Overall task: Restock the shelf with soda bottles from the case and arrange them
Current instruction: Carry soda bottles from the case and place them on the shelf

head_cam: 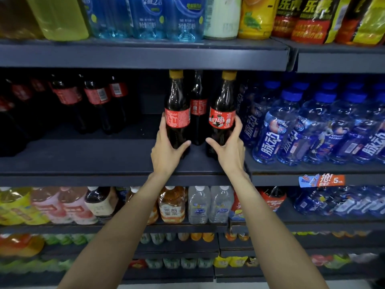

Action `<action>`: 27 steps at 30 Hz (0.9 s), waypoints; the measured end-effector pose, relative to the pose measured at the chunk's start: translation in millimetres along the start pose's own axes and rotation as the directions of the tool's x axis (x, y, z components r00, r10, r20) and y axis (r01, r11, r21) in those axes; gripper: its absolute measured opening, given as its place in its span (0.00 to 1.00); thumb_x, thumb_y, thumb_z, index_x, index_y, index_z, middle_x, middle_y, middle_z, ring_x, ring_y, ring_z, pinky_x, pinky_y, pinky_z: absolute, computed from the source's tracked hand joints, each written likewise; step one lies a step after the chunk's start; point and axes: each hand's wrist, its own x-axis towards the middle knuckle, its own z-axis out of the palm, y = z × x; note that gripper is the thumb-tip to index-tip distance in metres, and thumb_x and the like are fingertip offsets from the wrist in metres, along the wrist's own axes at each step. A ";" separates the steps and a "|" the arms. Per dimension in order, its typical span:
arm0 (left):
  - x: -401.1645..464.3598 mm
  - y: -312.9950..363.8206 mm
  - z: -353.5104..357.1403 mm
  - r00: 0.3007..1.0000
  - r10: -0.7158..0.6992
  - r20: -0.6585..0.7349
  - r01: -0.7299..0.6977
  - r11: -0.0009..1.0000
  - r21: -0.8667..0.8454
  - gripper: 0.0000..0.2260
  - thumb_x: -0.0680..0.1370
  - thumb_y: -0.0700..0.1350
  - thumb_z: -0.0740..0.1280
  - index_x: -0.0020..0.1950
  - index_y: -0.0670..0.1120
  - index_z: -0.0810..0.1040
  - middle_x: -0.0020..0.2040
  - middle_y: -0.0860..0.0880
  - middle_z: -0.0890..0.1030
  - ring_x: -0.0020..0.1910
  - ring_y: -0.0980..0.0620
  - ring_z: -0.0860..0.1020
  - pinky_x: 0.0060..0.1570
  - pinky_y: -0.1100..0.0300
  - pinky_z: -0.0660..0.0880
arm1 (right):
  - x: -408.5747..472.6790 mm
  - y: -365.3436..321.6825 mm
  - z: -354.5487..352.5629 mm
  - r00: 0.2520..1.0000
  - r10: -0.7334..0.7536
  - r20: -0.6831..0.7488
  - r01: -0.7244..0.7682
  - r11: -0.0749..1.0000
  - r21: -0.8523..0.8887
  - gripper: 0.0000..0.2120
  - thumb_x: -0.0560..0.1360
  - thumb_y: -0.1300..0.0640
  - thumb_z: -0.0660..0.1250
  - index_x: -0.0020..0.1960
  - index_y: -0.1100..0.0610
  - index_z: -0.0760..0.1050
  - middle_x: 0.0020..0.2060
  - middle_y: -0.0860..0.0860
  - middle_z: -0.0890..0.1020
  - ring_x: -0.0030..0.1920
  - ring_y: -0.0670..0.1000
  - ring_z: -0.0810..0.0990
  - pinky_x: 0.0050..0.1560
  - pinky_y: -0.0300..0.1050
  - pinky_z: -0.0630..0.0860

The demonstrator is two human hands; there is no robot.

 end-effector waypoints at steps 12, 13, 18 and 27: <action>44.6 -12.4 26.0 0.997 -0.065 -0.046 0.063 0.997 -0.054 0.43 0.75 0.47 0.71 0.78 0.55 0.42 0.72 0.45 0.68 0.67 0.44 0.70 0.62 0.45 0.70 | 44.8 -3.2 30.9 0.996 0.003 -0.087 -0.001 1.000 0.022 0.41 0.74 0.58 0.70 0.77 0.55 0.48 0.69 0.58 0.66 0.62 0.58 0.73 0.58 0.53 0.71; 50.5 -14.6 25.9 0.997 -0.072 -0.023 0.070 0.995 -0.067 0.44 0.75 0.46 0.71 0.78 0.56 0.41 0.72 0.44 0.68 0.67 0.44 0.70 0.63 0.45 0.70 | 49.1 -1.8 32.9 0.996 0.009 -0.088 -0.007 1.000 0.025 0.40 0.73 0.59 0.71 0.77 0.56 0.49 0.69 0.58 0.67 0.64 0.58 0.71 0.60 0.53 0.70; 75.9 -25.4 26.5 0.992 -0.124 0.034 0.125 0.991 -0.050 0.44 0.74 0.48 0.72 0.77 0.59 0.42 0.69 0.41 0.70 0.66 0.42 0.69 0.60 0.48 0.72 | 58.0 0.8 39.9 0.994 0.065 -0.092 -0.073 0.994 -0.084 0.38 0.73 0.55 0.70 0.76 0.55 0.52 0.65 0.56 0.73 0.62 0.60 0.69 0.59 0.56 0.70; 96.9 -25.1 24.5 0.985 -0.149 0.086 0.149 0.989 0.005 0.43 0.75 0.42 0.71 0.78 0.55 0.43 0.76 0.40 0.57 0.70 0.40 0.67 0.64 0.48 0.68 | 49.8 -6.2 36.0 0.987 0.104 -0.121 -0.119 0.985 -0.126 0.38 0.73 0.58 0.71 0.75 0.57 0.53 0.68 0.60 0.66 0.60 0.61 0.75 0.56 0.56 0.73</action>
